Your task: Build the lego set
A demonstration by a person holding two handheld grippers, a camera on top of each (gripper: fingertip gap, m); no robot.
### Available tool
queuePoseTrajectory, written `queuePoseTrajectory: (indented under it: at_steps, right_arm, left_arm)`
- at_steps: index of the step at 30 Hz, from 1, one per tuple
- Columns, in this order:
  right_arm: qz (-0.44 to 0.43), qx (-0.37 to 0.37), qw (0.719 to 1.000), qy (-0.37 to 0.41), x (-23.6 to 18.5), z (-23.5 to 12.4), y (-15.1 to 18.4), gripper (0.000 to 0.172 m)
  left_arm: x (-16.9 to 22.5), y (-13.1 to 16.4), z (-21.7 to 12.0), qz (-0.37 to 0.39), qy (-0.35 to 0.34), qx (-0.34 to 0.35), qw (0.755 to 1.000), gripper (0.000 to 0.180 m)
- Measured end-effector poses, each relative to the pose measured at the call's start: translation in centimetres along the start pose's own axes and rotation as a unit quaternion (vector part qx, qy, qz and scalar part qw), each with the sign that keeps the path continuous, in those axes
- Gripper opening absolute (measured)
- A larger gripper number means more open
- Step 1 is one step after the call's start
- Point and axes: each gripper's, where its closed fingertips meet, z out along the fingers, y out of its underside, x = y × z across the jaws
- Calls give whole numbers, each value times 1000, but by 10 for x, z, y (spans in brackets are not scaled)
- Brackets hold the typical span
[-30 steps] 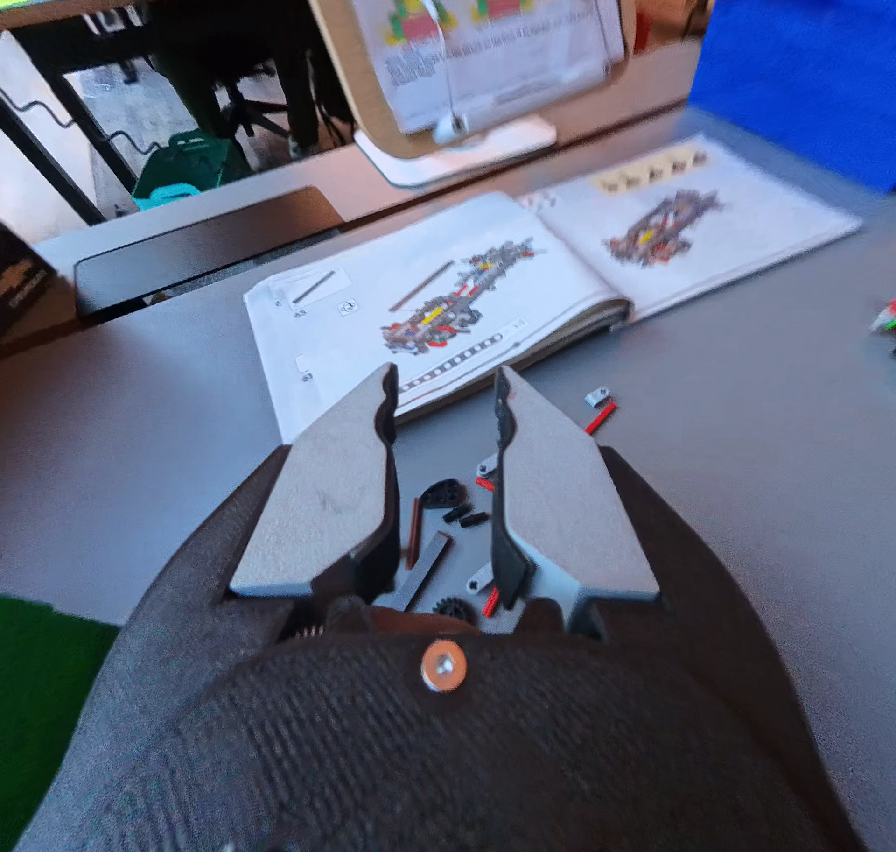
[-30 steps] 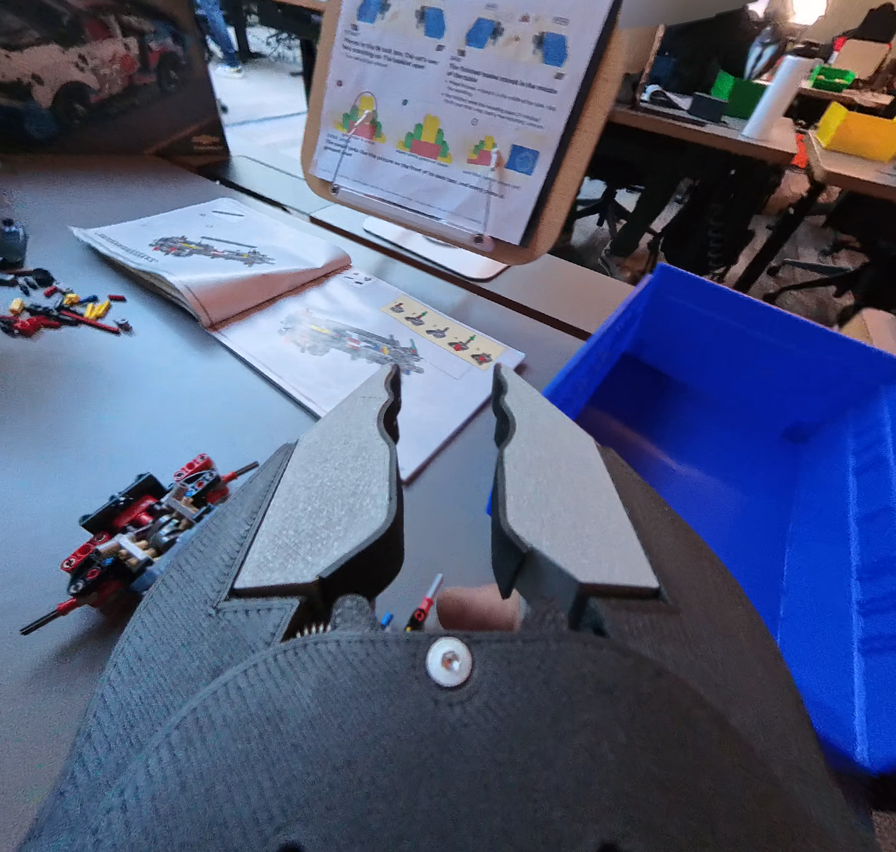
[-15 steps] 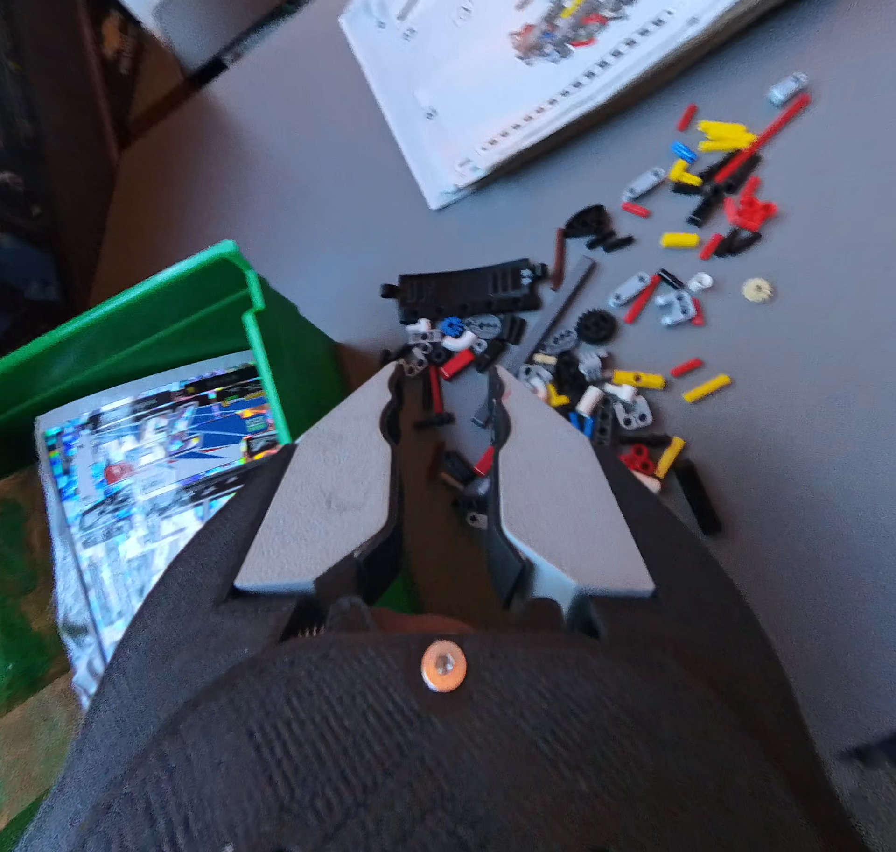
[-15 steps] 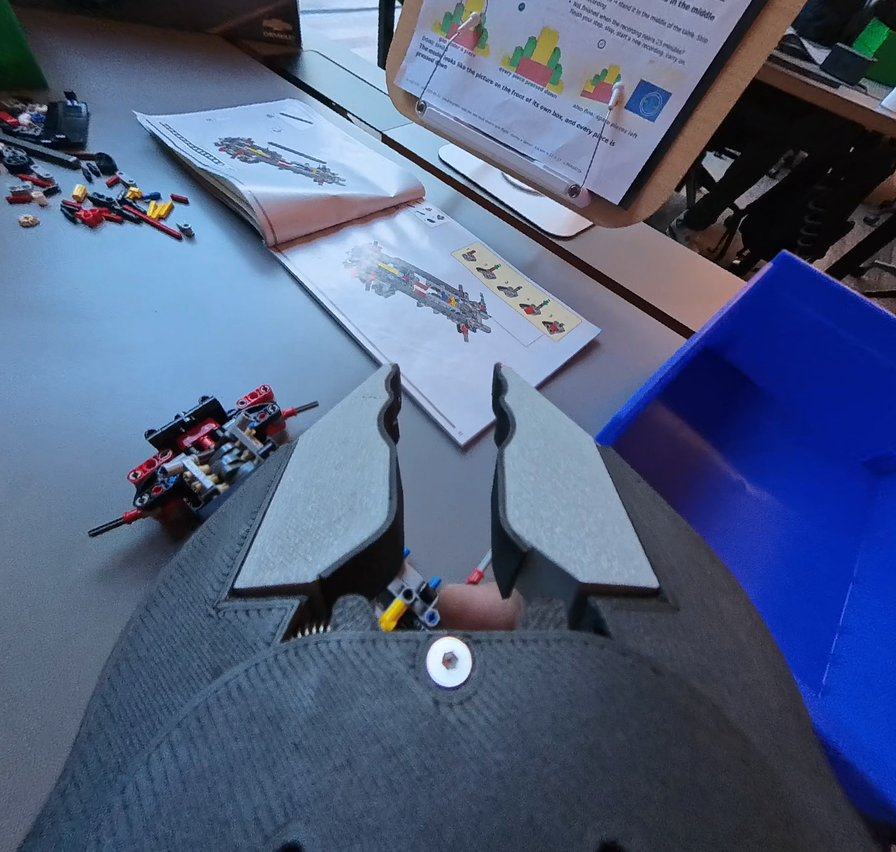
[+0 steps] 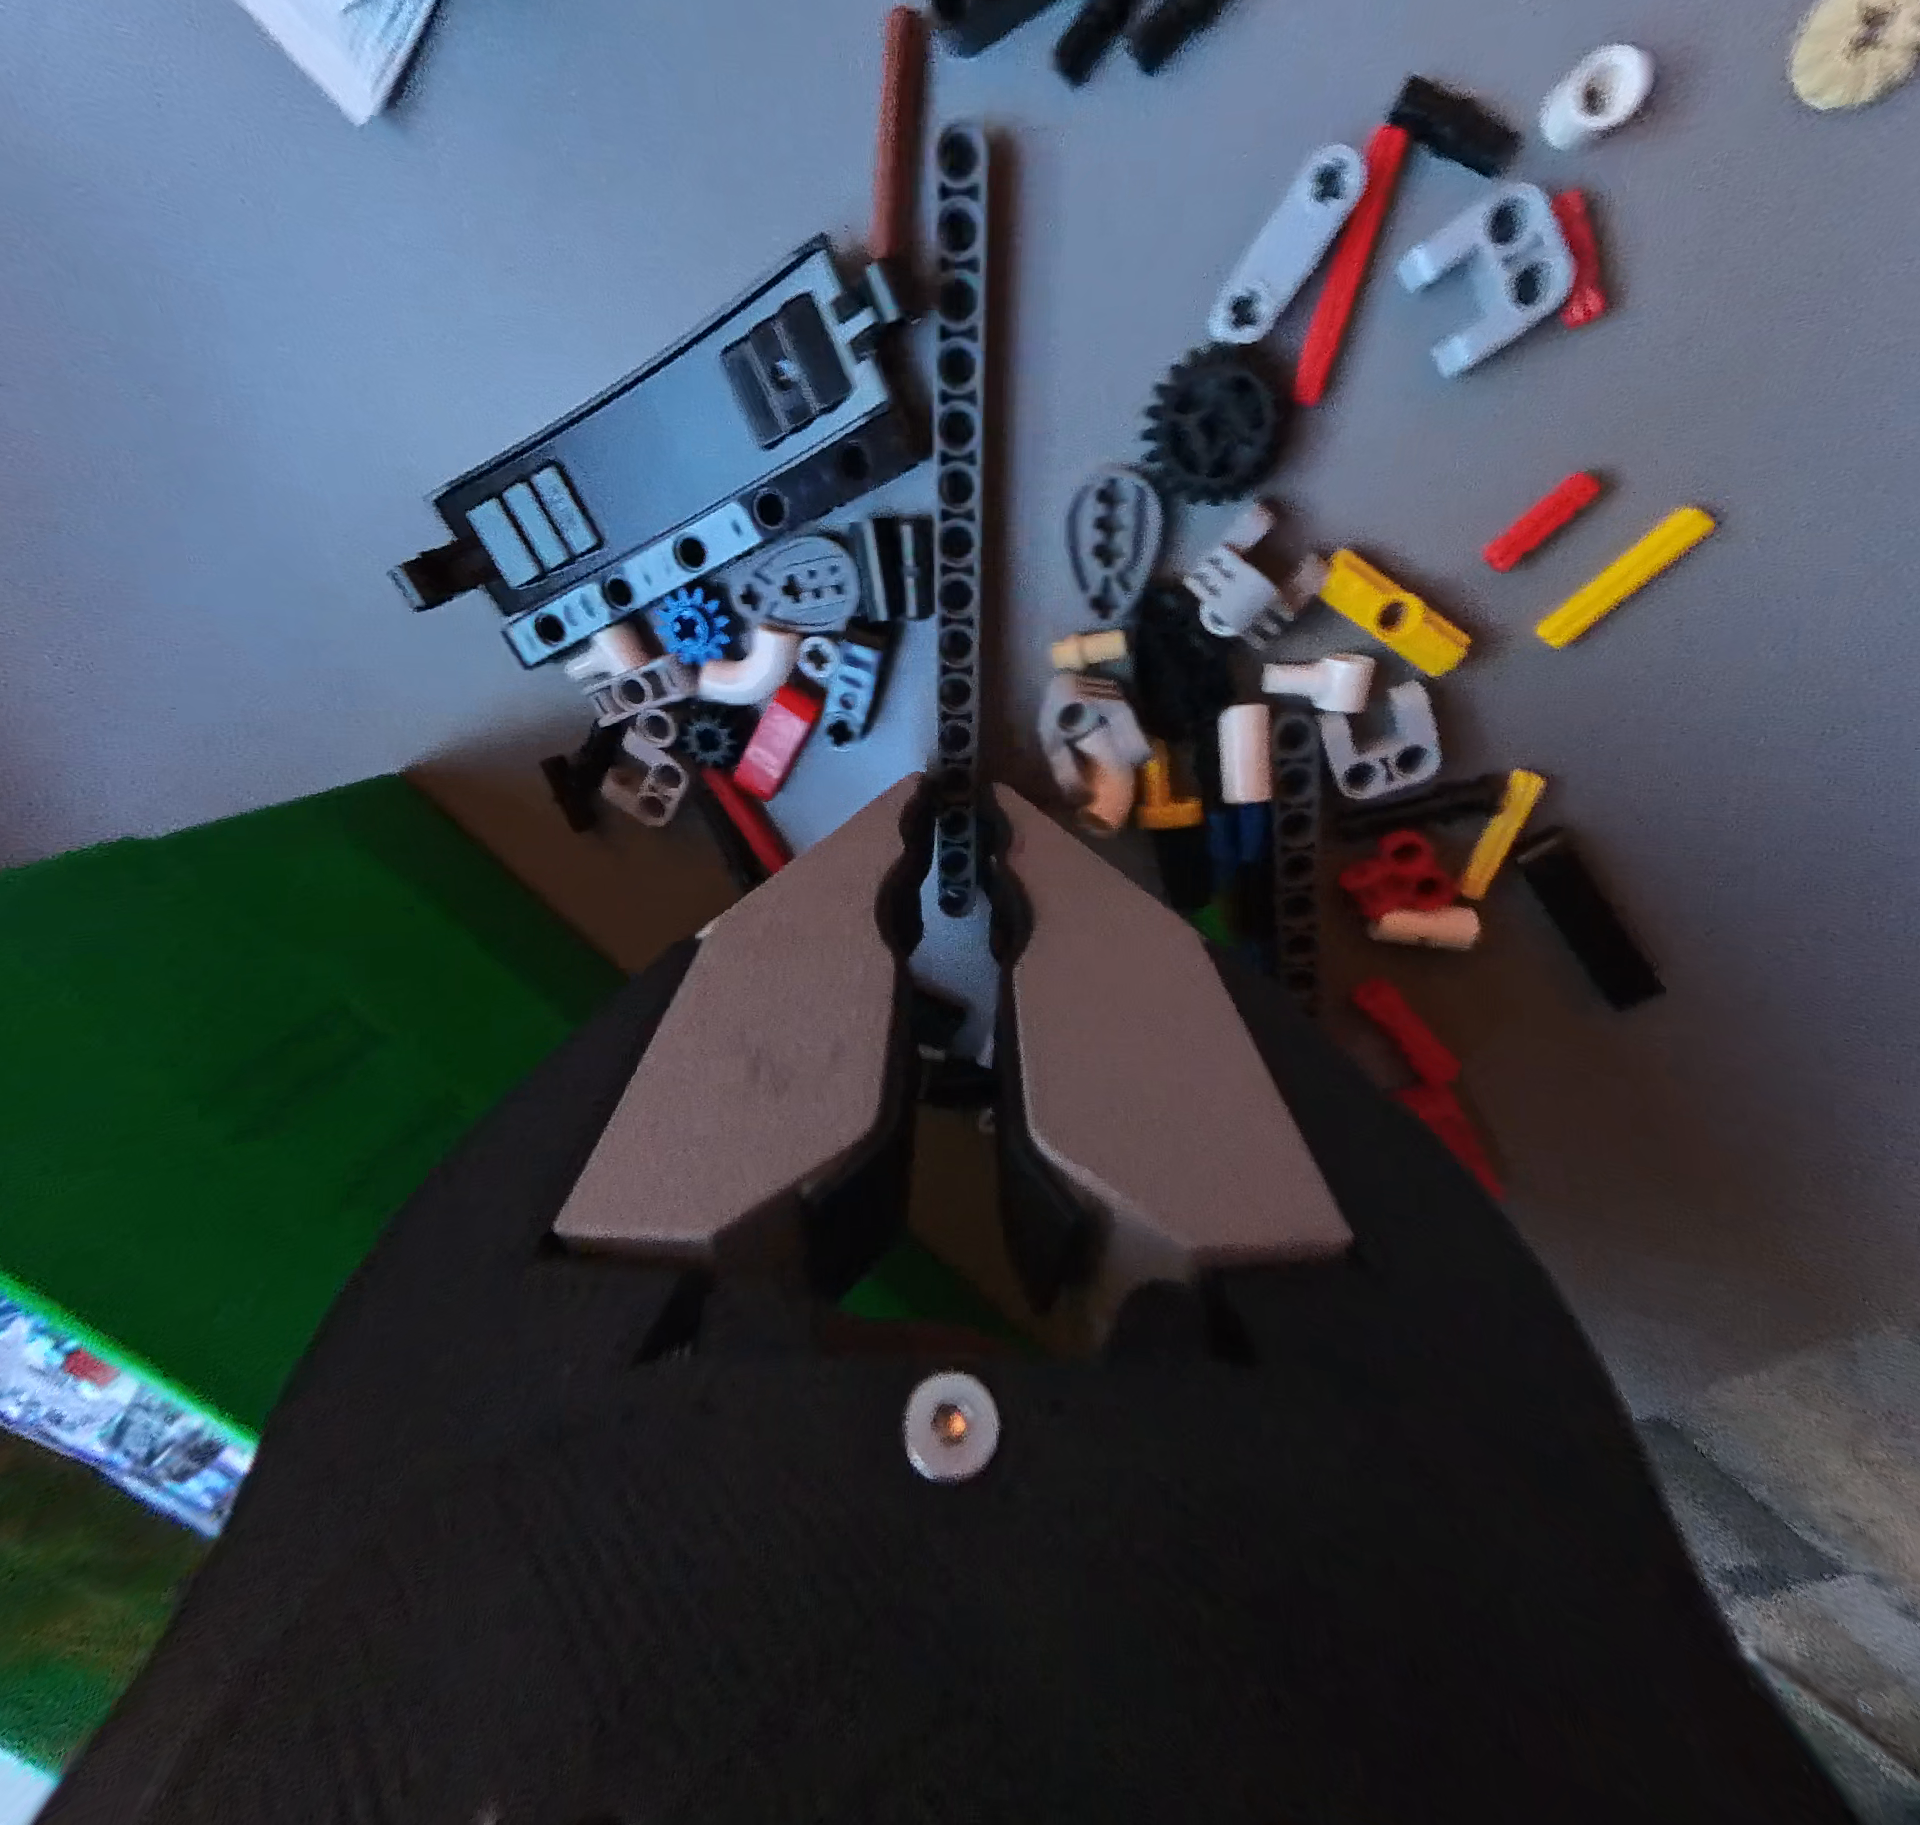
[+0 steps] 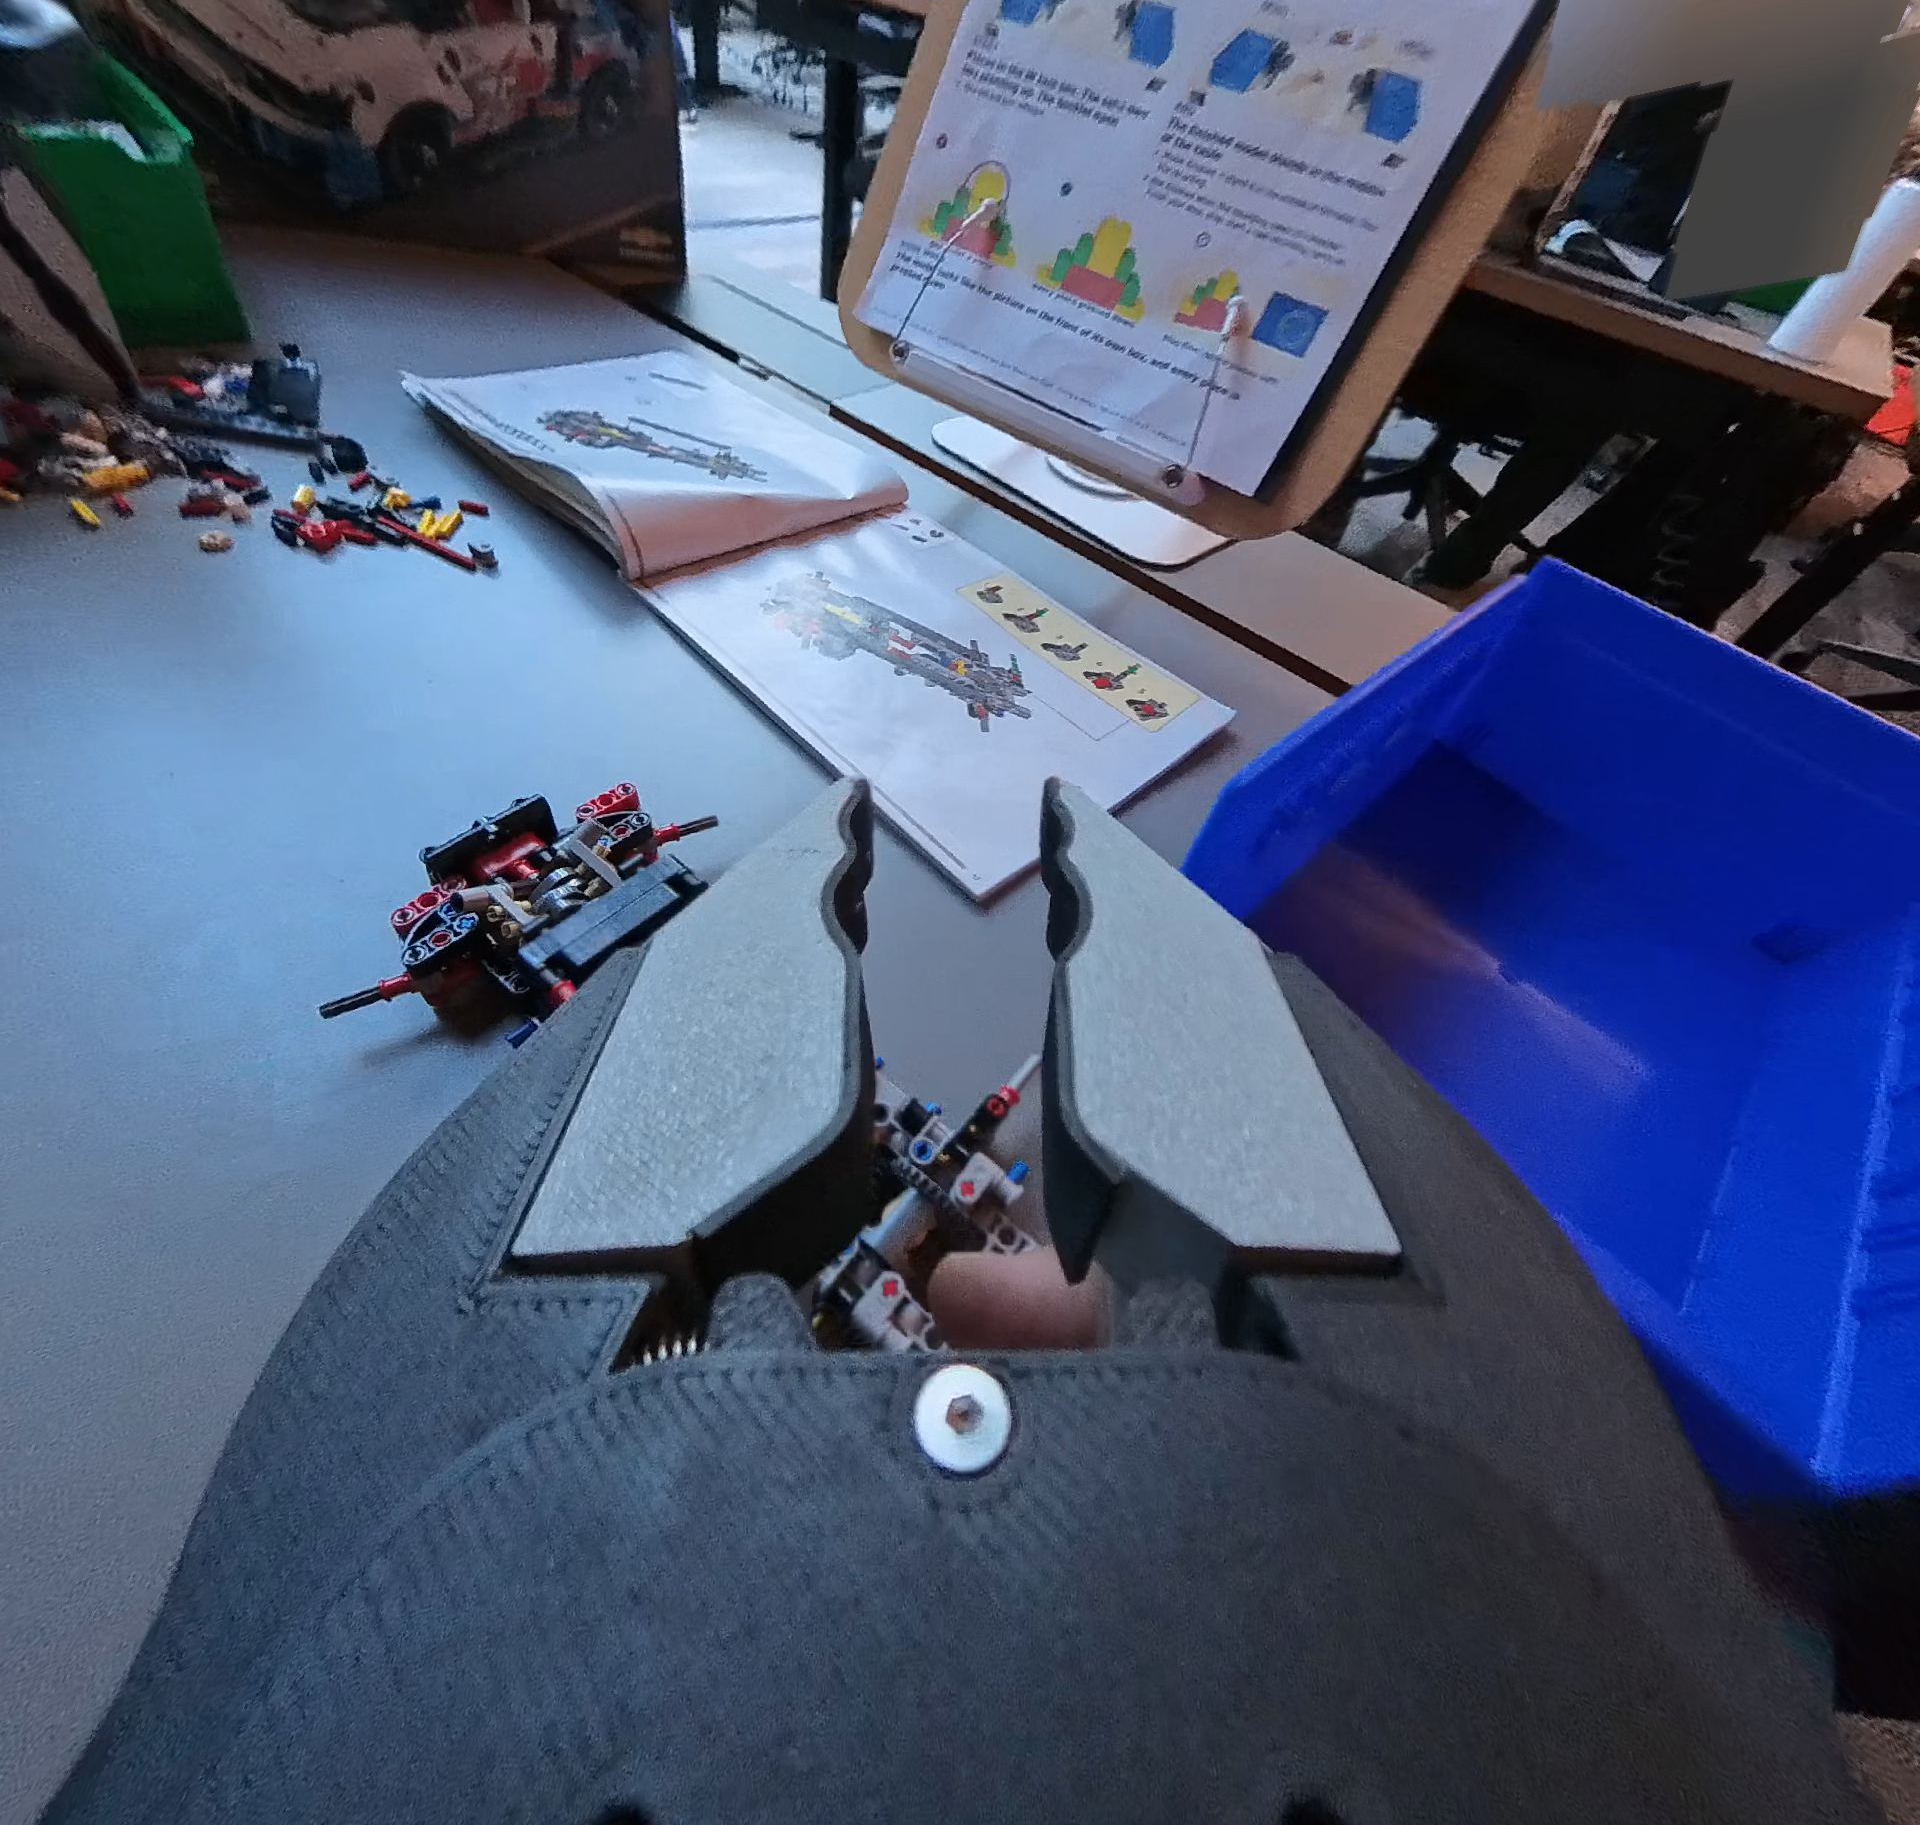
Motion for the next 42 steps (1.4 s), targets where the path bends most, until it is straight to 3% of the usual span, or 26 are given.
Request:
queuePoseTrajectory:
  at_steps: [3,7,10,14,16,18,20,24,28,32,38,42]
  right_arm:
    - [16,13,1000,6,10,-13,2,29]
    - [21,14,1000,2,15,-25,5,28]
    - [30,24,998,-57,-7,-15,-10,29]
    - [10,18,987,-160,-65,23,-40,31]
    - [-5,1,979,-202,-94,41,-49,30]
    - [-27,-25,975,-220,-111,56,-48,31]
    - [-70,-55,974,-210,-114,69,-39,31]
    - [-173,-73,965,-185,-113,86,-31,14]
    - [-250,-110,939,-209,-124,96,-24,11]
    - [-288,-167,915,-230,-127,111,-11,27]
    - [-294,-205,882,-307,-145,124,-2,25]
    - [-318,-213,873,-301,-150,131,6,14]
  left_arm:
    - [-12,-6,-12,-15,-36,24,999,7]
    - [-16,-46,-77,-12,-92,119,989,6]
    - [38,-124,-110,65,-98,214,970,5]
    - [126,-236,-113,173,-173,355,902,6]
    - [162,-267,-99,209,-198,387,876,6]
    - [186,-284,-82,223,-186,401,869,5]
    - [197,-291,-72,218,-157,411,871,6]
    - [213,-288,-59,230,-54,408,882,6]
    - [219,-284,-59,220,1,413,884,6]
    - [216,-271,-47,212,22,401,891,6]
    - [204,-269,-41,173,55,399,899,6]
    - [205,-272,-45,164,64,411,894,6]
